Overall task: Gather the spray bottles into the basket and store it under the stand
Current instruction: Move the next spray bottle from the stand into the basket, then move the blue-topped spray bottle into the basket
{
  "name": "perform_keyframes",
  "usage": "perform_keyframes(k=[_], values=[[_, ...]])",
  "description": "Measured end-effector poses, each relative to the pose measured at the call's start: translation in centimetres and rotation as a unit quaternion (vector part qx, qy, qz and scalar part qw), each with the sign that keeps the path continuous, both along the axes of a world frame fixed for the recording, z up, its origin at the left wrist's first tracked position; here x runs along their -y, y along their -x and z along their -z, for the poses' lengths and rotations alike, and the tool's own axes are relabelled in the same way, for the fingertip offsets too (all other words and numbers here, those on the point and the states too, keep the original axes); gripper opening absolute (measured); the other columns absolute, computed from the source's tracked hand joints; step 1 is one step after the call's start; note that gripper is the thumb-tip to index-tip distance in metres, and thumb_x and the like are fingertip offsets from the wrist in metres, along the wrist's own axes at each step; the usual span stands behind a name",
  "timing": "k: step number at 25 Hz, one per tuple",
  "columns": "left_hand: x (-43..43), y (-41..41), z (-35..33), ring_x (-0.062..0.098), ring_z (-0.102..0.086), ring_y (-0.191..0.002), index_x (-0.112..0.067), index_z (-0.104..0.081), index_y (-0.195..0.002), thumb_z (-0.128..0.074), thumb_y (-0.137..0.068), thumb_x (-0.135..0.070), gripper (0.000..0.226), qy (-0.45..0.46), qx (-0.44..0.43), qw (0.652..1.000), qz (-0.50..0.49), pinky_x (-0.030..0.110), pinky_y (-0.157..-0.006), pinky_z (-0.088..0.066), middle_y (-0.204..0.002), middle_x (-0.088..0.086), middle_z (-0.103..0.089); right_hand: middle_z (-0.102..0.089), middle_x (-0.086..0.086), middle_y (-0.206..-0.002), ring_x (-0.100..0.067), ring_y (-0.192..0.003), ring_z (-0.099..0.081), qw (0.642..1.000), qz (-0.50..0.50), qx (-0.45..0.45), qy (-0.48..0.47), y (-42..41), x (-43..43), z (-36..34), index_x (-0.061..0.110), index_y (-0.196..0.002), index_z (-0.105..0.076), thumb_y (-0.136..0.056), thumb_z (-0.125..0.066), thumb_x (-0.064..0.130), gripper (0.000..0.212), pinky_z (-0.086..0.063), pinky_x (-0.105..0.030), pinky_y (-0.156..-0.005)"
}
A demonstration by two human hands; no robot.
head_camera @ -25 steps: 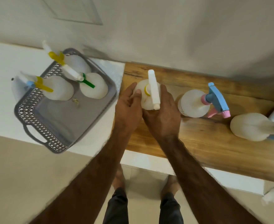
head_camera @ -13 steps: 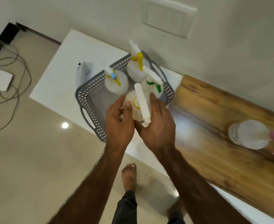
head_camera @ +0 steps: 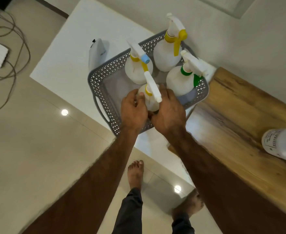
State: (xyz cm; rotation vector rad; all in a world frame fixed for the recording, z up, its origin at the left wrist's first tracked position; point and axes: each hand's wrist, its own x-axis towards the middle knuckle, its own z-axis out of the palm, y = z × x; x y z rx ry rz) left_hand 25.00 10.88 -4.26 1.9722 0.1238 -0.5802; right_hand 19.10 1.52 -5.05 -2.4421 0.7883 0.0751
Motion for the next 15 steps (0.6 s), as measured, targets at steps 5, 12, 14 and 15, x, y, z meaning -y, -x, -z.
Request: perform_keyframes(k=[5, 12, 14, 15], values=[[-0.4, 0.6, 0.0, -0.006, -0.068, -0.09, -0.019, -0.067, -0.122, -0.051, -0.11, -0.026, 0.021, 0.003, -0.004, 1.0, -0.002, 0.025, -0.083, -0.059, -0.102, -0.016, -0.069, -0.052, -0.008, -0.143, -0.031, -0.12, -0.061, 1.0, 0.005, 0.008, -0.002, 1.0, -0.1, -0.6, 0.014, -0.152, -0.032, -0.077, -0.081, 0.044, 0.095, -0.056, -0.051, -0.093], [-1.0, 5.4, -2.0, 0.025, -0.067, -0.099, -0.003, -0.065, -0.12, -0.058, -0.096, -0.04, 0.045, -0.075, 0.131, 0.988, -0.033, 0.006, -0.078, -0.049, -0.122, 0.023, -0.066, -0.059, -0.01, -0.139, -0.027, -0.123, -0.059, 0.991, 0.079, 0.092, 0.051, 8.5, 1.2, -4.7, 0.011, -0.142, -0.051, -0.084, -0.075, 0.038, 0.068, -0.049, -0.039, -0.1], [-0.5, 9.0, -3.4, 0.024, -0.064, -0.094, -0.006, -0.063, -0.11, -0.059, -0.099, -0.033, 0.029, -0.068, 0.163, 0.984, 0.01, 0.004, -0.074, -0.043, -0.112, 0.022, -0.065, -0.059, -0.009, -0.141, -0.026, -0.125, -0.058, 0.986, 0.139, 0.084, 0.034, 12.4, 2.2, -4.8, 0.013, -0.141, -0.052, -0.089, -0.069, 0.041, 0.061, -0.05, -0.041, -0.102], [0.0, 10.9, -4.0, 0.021, -0.062, -0.093, -0.009, -0.062, -0.108, -0.06, -0.101, -0.027, 0.02, -0.059, 0.159, 0.985, 0.032, 0.003, -0.072, -0.043, -0.11, 0.019, -0.065, -0.059, -0.008, -0.142, -0.026, -0.126, -0.058, 0.981, 0.171, 0.081, 0.028, 14.3, 2.6, -4.6, 0.014, -0.14, -0.053, -0.091, -0.066, 0.042, 0.058, -0.051, -0.041, -0.103]])
